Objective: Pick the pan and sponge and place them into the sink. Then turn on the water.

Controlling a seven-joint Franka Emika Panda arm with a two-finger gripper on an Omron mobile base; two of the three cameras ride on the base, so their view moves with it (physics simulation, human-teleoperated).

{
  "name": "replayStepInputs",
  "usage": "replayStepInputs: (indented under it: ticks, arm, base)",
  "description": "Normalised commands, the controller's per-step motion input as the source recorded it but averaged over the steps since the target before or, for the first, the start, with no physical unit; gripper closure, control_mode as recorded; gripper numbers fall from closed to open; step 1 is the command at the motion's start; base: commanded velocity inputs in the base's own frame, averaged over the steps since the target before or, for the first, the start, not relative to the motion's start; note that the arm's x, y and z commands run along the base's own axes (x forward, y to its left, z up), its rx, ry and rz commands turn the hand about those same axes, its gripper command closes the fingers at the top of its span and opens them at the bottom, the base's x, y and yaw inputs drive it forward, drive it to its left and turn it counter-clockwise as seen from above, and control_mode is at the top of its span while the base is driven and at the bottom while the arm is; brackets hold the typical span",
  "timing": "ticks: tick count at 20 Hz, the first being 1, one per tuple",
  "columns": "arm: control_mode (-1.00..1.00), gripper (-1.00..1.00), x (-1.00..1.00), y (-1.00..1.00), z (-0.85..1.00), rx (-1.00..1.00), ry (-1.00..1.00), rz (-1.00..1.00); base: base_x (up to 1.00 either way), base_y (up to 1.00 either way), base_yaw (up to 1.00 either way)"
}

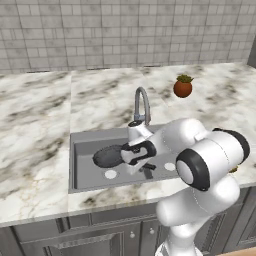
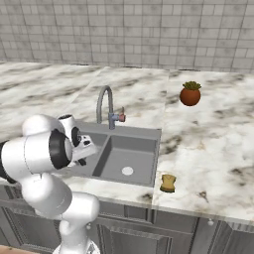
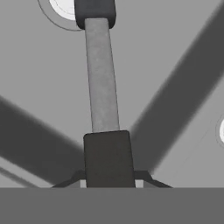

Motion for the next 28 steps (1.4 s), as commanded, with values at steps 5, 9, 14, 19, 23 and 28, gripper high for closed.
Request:
replayStepInputs:
  ticks: [5,9,14,19,23,28]
  arm:
    - [-1.00,1.00,0.18,0.47,-0.04,-0.05,0.00,-0.03]
    - [-1.00,1.00,0.16,0.46,-0.08,-0.07,0.00,-0.02]
    - [-1.00,1.00,0.15,0.40,-0.14,-0.08,0.00,0.00]
    - [-1.00,1.00,0.34,0.20,-0.23,-0.17,0.00,0.00]
    - [-1.00,1.00,0.51,0.02,-0.28,-0.26,0.00,0.00]
    - [-1.00,1.00,0.65,0.00,-0.22,-0.28,0.00,0.00]
  base:
    - [0.00,0.00,0.00]
    - [0.00,0.00,0.00]
    - [0.00,0.00,0.00]
    - [0.00,0.00,0.00]
    - [0.00,0.00,0.00]
    - [0.00,0.00,0.00]
